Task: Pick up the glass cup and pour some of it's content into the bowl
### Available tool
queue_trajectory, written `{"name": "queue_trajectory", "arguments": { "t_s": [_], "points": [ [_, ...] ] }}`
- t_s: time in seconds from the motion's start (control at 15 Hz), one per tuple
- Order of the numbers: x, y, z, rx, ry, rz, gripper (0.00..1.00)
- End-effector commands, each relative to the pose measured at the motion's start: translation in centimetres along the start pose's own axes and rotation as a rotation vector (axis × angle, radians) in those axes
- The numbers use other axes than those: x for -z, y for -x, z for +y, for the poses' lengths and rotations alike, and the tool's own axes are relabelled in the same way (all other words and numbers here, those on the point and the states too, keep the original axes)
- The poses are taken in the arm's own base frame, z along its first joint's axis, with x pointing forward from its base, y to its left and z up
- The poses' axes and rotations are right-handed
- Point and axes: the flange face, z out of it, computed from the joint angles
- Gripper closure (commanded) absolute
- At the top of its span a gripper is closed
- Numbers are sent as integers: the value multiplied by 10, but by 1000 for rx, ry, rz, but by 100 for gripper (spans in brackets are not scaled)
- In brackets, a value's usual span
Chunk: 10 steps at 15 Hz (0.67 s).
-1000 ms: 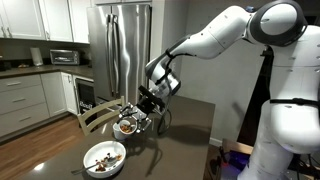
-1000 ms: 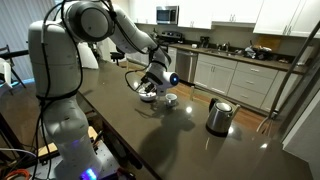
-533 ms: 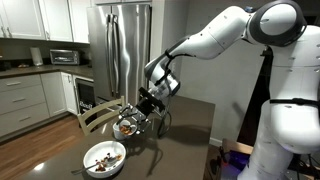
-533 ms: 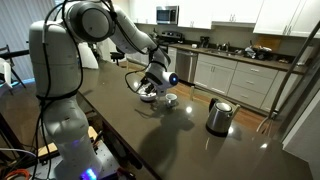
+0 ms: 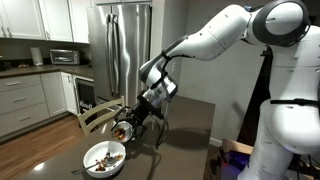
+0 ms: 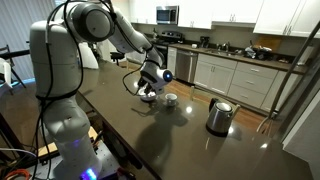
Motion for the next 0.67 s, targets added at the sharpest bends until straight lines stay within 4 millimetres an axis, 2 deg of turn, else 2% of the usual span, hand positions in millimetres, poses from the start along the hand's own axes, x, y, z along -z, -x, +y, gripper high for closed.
{"name": "queue_trajectory", "arguments": {
  "t_s": [0.0, 0.6],
  "points": [
    [-10, 4, -5, 61, -20, 23, 41],
    [-36, 8, -10, 187, -35, 43, 41]
  ]
}}
